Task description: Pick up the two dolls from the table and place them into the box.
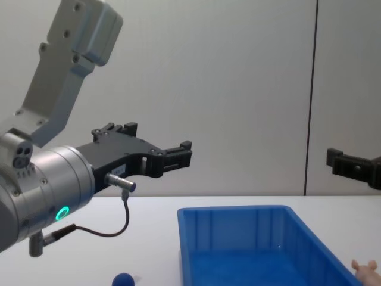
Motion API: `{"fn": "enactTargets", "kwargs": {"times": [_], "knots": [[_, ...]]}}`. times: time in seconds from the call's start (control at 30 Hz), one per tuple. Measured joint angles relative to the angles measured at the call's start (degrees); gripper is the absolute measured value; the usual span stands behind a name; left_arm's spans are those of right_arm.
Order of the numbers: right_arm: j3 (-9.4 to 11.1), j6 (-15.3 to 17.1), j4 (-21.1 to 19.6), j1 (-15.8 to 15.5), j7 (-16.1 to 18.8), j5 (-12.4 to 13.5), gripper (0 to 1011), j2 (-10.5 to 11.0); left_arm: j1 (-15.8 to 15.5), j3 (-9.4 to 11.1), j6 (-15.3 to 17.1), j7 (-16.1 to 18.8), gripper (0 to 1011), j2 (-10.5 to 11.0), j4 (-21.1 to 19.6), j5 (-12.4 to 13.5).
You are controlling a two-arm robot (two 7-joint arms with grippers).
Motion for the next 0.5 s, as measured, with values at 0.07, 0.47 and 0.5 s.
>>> {"fn": "enactTargets", "kwargs": {"times": [0.07,0.47,0.5], "knots": [[0.00,0.00,0.00,0.00,0.00,0.00,1001,0.00,0.00,0.00,0.00,0.00,1002,0.00,0.00,0.00],[-0.29,1.39,-1.82,-1.06,-2.58,-1.52,1001,-0.27,0.00,0.00,0.00,0.00,1002,0.00,0.00,0.00],[-0.31,1.57,-2.03,-1.19,-2.90,-1.66,1001,-0.29,0.00,0.00,0.00,0.00,1002,0.00,0.00,0.00]]}}
